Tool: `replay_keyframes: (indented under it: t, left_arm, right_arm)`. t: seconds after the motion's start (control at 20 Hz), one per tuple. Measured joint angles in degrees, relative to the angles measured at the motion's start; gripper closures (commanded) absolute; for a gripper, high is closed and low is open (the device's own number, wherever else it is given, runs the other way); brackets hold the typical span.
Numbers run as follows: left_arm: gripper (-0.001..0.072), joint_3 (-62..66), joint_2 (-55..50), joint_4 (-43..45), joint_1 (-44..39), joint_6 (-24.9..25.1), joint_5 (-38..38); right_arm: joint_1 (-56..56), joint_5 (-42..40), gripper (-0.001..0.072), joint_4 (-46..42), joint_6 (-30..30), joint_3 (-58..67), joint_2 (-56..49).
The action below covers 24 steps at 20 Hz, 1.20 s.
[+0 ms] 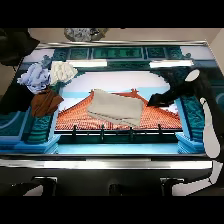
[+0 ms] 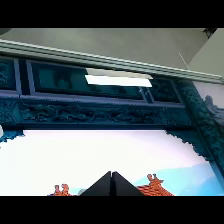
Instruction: Fold the shirts.
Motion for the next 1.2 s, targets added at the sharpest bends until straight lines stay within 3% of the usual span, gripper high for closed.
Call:
replay_keyframes:
  t: [0.2, 0.3, 0.35, 0.4, 0.45, 0.75, 1.2]
  left_arm:
    - [0.0685, -1.60, -0.02, 0.26, -0.02, 0.13, -0.39]
    - [0.0685, -1.92, -0.02, 0.28, 0.00, 0.13, -0.50]
    - [0.0685, -2.01, -0.02, 0.31, -0.02, 0.13, -0.63]
    - [0.0685, -2.05, -0.02, 0.28, -0.02, 0.11, -0.66]
    - [0.0685, -2.10, -0.02, 0.26, -0.04, 0.07, -0.63]
    - [0.0685, -2.19, -0.02, 0.17, -0.74, -0.04, -0.72]
    - [0.0684, -2.34, -0.17, 0.20, -3.67, -0.04, -1.18]
  right_arm:
    - [0.76, -8.41, 0.0109, 7.28, -1.14, -10.12, -0.39]
    - [1.75, -12.24, 0.0188, 10.75, -1.60, -12.41, -1.64]
    - [2.25, -13.66, 0.0278, 12.94, -2.12, -13.14, -2.34]
    - [2.75, -15.34, 0.0528, 15.43, -2.71, -13.64, -2.99]
    - [3.04, -16.37, 0.0668, 17.46, -3.50, -14.01, -3.52]
    - [0.04, -19.17, 0.0667, 29.51, -12.33, -10.60, -3.87]
    - [-26.03, -13.51, 0.0666, 28.15, -14.01, -0.57, -0.24]
